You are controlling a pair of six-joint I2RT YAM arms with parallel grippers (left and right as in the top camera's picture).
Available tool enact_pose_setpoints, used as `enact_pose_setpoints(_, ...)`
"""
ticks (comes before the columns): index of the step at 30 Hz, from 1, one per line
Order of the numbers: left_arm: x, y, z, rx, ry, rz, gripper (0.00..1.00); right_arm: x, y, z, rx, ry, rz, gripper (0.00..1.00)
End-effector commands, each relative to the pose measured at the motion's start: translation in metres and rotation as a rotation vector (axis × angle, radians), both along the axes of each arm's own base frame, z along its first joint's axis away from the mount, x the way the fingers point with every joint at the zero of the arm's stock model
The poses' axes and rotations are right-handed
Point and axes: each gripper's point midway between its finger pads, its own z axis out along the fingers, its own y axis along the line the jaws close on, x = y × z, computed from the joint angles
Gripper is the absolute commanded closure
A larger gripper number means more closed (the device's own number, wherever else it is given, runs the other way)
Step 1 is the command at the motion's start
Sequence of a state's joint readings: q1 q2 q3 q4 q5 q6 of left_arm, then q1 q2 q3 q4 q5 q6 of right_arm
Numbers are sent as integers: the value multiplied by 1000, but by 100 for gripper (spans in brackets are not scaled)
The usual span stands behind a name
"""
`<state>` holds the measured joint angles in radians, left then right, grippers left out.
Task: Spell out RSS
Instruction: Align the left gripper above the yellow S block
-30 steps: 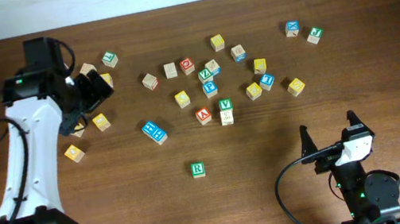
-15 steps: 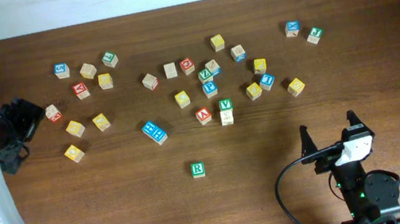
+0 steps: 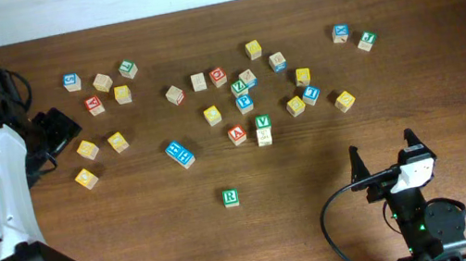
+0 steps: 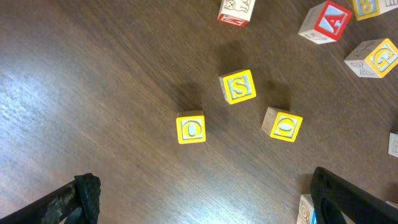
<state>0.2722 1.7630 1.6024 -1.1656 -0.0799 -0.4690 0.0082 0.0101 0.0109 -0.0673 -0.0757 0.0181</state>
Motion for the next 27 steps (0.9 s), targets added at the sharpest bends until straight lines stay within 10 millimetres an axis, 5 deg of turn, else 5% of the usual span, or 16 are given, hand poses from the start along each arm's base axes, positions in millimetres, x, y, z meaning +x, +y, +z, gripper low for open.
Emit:
enact_pose_setpoints(1,10,-3,-11,-32,5,-3,1,0,1,-3,-7,5,4,2)
enact_pose_setpoints(7,30,-2,-62,-88,46,150,2,0,1,-3,-7,5,4,2)
enact_pose_setpoints(12,52,-2,-102,-89,54,138,15,0,1,-3,-7,5,4,2)
enact_pose_setpoints(17,61,-8,-127,-91,71,120,16,0,1,-3,-7,5,4,2)
enact_pose_setpoints(27,80,-27,-134,-80,25,90,24,0,1,-3,-7,5,4,2)
